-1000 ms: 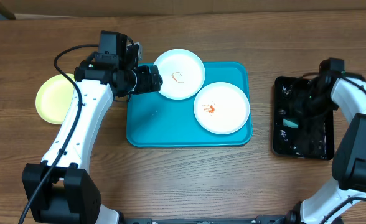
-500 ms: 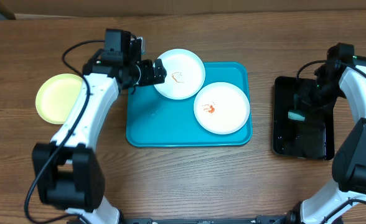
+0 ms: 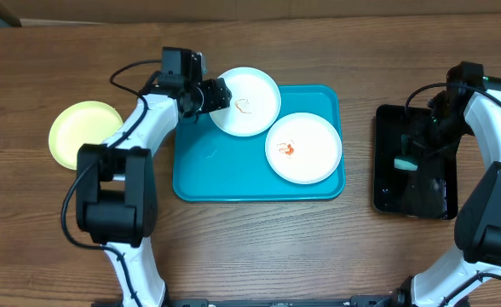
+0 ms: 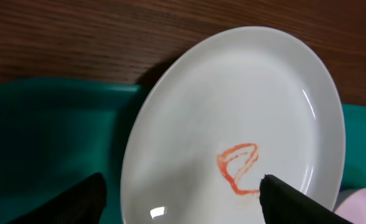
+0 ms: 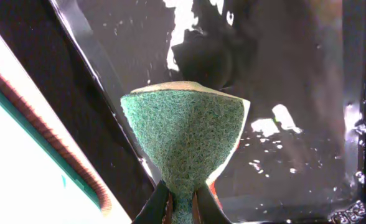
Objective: Clean dirty plates on tray and stack at the side
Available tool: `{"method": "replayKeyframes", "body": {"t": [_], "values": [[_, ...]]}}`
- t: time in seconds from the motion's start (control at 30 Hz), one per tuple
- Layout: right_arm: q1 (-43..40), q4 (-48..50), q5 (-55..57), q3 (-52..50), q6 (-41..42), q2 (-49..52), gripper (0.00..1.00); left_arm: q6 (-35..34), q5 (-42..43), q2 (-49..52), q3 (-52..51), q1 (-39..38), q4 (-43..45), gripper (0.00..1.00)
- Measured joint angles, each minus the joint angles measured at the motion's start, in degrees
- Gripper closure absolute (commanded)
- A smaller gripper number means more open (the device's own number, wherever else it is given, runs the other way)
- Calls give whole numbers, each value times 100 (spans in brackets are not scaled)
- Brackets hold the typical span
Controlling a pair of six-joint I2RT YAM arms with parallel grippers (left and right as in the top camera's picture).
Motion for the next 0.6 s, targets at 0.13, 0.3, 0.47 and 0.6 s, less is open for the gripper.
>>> {"method": "replayKeyframes", "body": {"t": [0.13,0.3,0.47,0.6], "values": [[0,-2,0,0,2,2,96,-103,-2,258,0,0,140,54],[0,4,0,0,2,2,96,-166,22,415,0,0,-2,96],[0,15,0,0,2,2,96,-168,105,413,72,0,-452,96],[0,11,-2,0,2,0,96,-170,205,382,131,4,-1128,96]]}}
